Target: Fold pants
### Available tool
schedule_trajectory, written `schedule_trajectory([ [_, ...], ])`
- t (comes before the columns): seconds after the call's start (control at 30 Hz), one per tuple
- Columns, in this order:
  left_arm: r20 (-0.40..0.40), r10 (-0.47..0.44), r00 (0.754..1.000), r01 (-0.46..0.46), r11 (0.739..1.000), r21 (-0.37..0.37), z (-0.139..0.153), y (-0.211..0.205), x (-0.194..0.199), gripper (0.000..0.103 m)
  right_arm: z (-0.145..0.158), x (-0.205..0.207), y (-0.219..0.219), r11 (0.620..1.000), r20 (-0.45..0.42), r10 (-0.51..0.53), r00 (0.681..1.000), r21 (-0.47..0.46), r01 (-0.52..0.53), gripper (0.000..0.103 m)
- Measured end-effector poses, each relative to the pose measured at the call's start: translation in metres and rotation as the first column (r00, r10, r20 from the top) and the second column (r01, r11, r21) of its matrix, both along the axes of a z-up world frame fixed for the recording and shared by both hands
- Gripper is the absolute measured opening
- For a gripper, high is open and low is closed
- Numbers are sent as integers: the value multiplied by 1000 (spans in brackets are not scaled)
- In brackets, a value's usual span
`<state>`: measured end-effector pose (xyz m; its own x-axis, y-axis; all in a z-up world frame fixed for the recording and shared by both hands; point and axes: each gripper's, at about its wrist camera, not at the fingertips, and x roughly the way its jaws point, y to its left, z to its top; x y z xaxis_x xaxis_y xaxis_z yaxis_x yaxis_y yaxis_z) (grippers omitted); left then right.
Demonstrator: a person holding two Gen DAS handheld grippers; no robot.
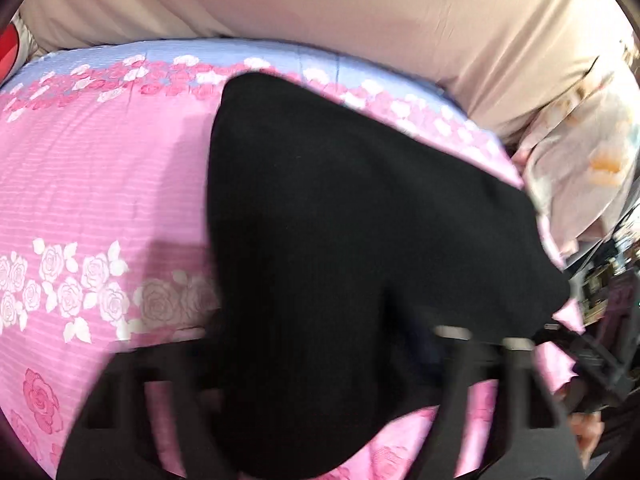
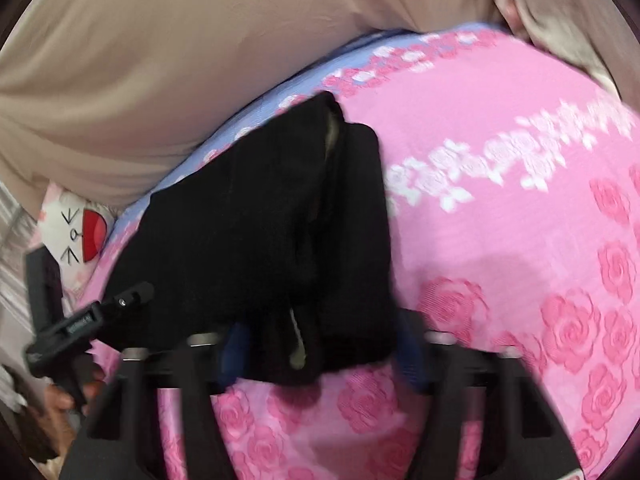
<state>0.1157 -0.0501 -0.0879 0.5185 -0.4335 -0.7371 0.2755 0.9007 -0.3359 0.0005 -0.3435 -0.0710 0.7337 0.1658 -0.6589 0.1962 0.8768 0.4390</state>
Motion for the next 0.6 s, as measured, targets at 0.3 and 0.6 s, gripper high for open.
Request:
schedule_trajectory([
  [0.3, -60, -11, 998, 10, 1000, -17, 39, 69, -52, 40, 29, -50, 39, 988, -8, 144, 990, 50, -143, 33],
  [0.6, 105, 104, 989, -118, 983, 140, 62, 97, -86, 62, 43, -98, 21, 998, 54, -28, 998, -46, 31, 54],
])
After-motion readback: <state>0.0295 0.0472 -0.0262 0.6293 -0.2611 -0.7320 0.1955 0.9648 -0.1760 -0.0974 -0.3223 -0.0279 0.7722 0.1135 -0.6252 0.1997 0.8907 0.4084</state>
